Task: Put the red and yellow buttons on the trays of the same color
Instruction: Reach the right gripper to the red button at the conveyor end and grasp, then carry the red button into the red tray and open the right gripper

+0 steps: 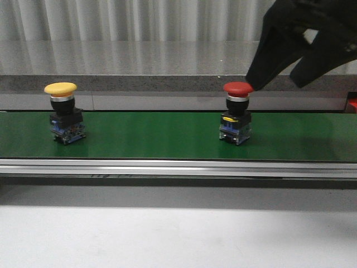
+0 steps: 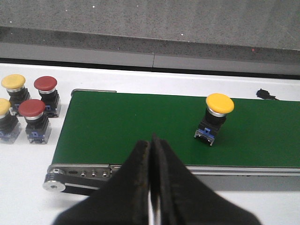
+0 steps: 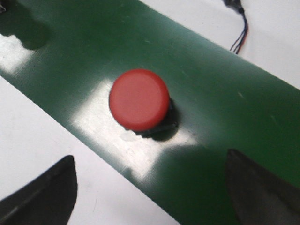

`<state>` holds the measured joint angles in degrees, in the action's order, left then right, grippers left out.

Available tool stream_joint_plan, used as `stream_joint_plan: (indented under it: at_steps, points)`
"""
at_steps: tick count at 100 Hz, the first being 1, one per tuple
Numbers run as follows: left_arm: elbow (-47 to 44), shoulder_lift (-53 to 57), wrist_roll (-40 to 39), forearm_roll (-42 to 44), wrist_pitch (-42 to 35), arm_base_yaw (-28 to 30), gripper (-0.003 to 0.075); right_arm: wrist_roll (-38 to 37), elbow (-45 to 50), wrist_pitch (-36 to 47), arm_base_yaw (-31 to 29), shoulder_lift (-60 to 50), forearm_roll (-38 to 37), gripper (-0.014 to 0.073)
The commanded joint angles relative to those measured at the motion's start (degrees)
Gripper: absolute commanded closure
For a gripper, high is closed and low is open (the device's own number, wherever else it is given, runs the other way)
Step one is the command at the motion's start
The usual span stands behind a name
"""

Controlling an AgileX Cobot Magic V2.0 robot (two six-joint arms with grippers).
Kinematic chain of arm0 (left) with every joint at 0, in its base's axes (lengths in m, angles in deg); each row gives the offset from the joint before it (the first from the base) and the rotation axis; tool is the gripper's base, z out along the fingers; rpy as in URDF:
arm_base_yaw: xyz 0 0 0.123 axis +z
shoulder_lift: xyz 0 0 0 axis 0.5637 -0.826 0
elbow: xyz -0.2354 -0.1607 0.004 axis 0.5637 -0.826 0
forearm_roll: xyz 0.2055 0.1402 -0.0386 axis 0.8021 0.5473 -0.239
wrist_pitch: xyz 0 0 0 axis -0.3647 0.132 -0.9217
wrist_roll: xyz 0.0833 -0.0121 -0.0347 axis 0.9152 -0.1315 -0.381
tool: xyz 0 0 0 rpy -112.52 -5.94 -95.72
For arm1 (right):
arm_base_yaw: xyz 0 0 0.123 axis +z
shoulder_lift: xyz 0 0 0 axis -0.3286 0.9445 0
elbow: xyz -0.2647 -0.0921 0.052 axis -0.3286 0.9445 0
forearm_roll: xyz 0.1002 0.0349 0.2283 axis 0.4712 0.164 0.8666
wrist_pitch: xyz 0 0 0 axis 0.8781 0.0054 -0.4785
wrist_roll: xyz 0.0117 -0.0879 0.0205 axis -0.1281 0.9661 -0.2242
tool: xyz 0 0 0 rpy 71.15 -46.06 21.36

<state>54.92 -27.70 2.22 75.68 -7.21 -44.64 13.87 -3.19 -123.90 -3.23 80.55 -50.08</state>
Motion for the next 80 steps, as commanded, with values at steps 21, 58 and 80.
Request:
stream_joint_plan:
  at_steps: [21, 58, 80]
  points:
    - [1.56, -0.35, -0.65, -0.36, -4.48, -0.46, 0.0741, 0.77, -7.59, 1.57, 0.79, 8.08, 0.72, -0.0017]
    - [1.56, -0.35, -0.65, -0.36, -4.48, -0.46, 0.0741, 0.77, -12.29, -0.47, -3.93, 9.72, -1.25, 0.0568]
    - [1.56, -0.35, -0.65, -0.36, -4.48, -0.46, 0.0741, -0.03, -21.85, -4.82, -19.17, 11.11, -1.2, 0.0567]
